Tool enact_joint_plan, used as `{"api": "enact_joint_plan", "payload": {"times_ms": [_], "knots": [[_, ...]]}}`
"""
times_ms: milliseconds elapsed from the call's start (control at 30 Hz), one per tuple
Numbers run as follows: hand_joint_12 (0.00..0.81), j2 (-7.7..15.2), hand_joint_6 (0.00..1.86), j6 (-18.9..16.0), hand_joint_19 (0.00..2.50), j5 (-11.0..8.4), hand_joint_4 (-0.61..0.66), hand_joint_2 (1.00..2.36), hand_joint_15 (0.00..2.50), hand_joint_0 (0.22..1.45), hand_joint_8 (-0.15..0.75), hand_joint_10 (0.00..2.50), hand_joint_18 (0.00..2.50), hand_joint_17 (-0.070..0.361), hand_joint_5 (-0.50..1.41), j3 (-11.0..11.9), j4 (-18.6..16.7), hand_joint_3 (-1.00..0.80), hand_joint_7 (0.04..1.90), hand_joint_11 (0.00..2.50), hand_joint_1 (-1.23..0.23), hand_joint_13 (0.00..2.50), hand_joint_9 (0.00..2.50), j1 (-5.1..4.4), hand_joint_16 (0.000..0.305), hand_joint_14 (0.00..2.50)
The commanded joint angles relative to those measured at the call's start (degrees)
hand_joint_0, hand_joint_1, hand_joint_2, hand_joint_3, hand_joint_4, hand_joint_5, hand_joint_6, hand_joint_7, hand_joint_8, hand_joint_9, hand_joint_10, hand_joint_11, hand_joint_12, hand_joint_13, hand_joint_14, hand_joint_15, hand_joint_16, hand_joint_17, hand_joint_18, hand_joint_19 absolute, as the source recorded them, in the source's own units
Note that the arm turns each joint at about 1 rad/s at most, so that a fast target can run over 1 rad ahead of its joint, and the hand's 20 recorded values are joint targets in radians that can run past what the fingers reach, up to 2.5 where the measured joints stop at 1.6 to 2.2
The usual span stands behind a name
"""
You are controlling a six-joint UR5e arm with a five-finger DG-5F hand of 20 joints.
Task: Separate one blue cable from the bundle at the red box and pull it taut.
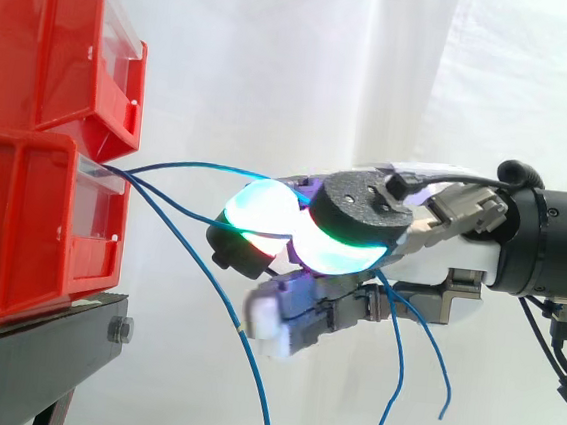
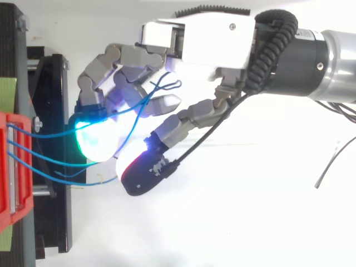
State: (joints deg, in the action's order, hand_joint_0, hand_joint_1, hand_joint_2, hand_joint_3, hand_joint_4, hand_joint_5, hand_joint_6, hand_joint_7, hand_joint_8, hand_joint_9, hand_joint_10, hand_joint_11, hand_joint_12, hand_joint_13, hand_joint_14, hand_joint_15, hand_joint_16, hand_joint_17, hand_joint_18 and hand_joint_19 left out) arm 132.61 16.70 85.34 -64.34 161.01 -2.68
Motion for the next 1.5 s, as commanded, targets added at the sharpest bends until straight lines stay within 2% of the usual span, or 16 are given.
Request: {"api": "enact_joint_plan", "payload": {"times_ms": [0,33,67,200,233,300,500,667,800,867,967,1067,1267,1367,1400,1467], "knots": [[0.228,0.0,0.94,0.0,0.18,0.00,0.00,1.00,0.45,0.63,0.180,0.45,0.56,0.057,-0.19,0.0,0.0,-0.50,0.98,1.56,-1.03,0.57,0.90,0.04,0.025,0.01],[0.251,0.0,0.93,0.0,0.19,0.00,0.00,1.00,0.42,0.60,0.183,0.02,0.49,0.067,-0.19,0.0,0.0,-0.50,0.97,1.57,-1.01,0.52,0.93,0.04,0.030,0.01],[0.270,0.0,0.92,0.0,0.19,-0.08,0.01,1.00,0.40,0.57,0.190,0.01,0.43,0.073,-0.18,0.0,0.0,-0.50,0.99,1.36,-0.97,0.47,0.88,-0.04,0.032,0.01],[0.321,0.0,0.87,0.0,0.19,-0.17,0.03,1.00,0.34,0.46,0.211,0.01,0.31,0.094,-0.16,0.0,-0.1,-0.50,1.01,0.94,-0.83,0.38,0.70,0.04,0.042,0.01],[0.322,0.0,0.87,0.0,0.19,-0.26,0.03,1.00,0.34,0.46,0.209,0.01,0.31,0.095,-0.16,0.0,-0.1,-0.50,1.00,0.92,-0.82,0.38,0.71,-0.04,0.042,0.01],[0.344,0.0,0.86,0.0,0.21,-0.26,0.04,1.00,0.35,0.44,0.227,0.01,0.29,0.101,-0.16,-0.1,-0.1,-0.50,1.00,0.89,-0.71,0.37,0.70,0.04,0.045,0.01],[0.346,0.0,0.84,0.0,0.31,-0.26,0.02,1.00,0.41,0.53,0.212,0.01,0.38,0.092,-0.15,0.0,-0.1,-0.50,1.03,0.92,-0.45,0.52,0.79,-0.04,0.041,0.01],[0.353,0.0,0.84,0.0,0.33,-0.44,0.06,1.00,0.52,0.54,0.255,0.01,0.48,0.090,-0.15,-1.0,-0.3,-0.50,1.05,1.07,-0.45,0.65,0.86,-0.04,0.040,0.02],[0.342,0.0,0.83,0.0,0.26,-1.84,0.09,1.00,0.64,0.55,0.324,0.01,0.56,0.078,-0.16,-2.6,-1.8,-0.50,0.98,1.11,-0.52,0.79,0.85,-0.04,0.035,0.02],[0.340,0.0,0.83,-0.2,0.27,-2.81,0.10,1.00,0.70,0.55,0.331,0.01,0.60,0.076,-0.16,-3.1,-3.2,-0.50,0.97,1.11,-0.53,0.84,0.84,-0.04,0.034,0.02],[0.342,0.0,0.83,-0.2,0.35,-3.07,0.11,1.00,0.85,0.56,0.332,0.01,0.68,0.078,-0.16,-3.1,-4.1,-0.50,0.97,1.14,-0.54,0.95,0.84,-0.04,0.035,0.02],[0.350,0.0,0.82,-0.2,0.45,-3.07,0.11,1.00,0.99,0.57,0.336,0.01,0.74,0.084,-0.16,-3.2,-4.5,-0.50,0.98,1.18,-0.55,1.03,0.85,-0.04,0.037,0.02],[0.339,0.0,0.82,0.2,0.88,-3.07,0.12,1.00,1.29,0.57,0.332,0.01,0.96,0.100,-0.16,-3.1,-4.4,-0.50,0.98,1.26,-0.58,1.15,0.87,-0.22,0.044,0.01],[0.327,0.1,0.82,1.0,1.02,-3.51,0.12,1.00,1.53,0.57,0.337,0.00,1.04,0.099,-0.16,-3.2,-4.2,-0.50,0.98,1.36,-0.59,1.23,0.87,-0.48,0.044,0.00],[0.325,0.1,0.82,1.7,1.09,-4.48,0.12,1.00,1.51,0.57,0.332,0.01,1.09,0.098,-0.16,-3.2,-4.0,-0.50,0.98,1.43,-0.59,1.20,0.89,-0.66,0.044,0.31],[0.323,0.1,0.82,2.1,1.19,-5.27,0.12,1.00,1.49,0.57,0.326,0.14,1.12,0.094,-0.16,-3.2,-3.9,-0.50,0.98,1.43,-0.60,1.15,0.87,-0.83,0.042,0.61]]}}
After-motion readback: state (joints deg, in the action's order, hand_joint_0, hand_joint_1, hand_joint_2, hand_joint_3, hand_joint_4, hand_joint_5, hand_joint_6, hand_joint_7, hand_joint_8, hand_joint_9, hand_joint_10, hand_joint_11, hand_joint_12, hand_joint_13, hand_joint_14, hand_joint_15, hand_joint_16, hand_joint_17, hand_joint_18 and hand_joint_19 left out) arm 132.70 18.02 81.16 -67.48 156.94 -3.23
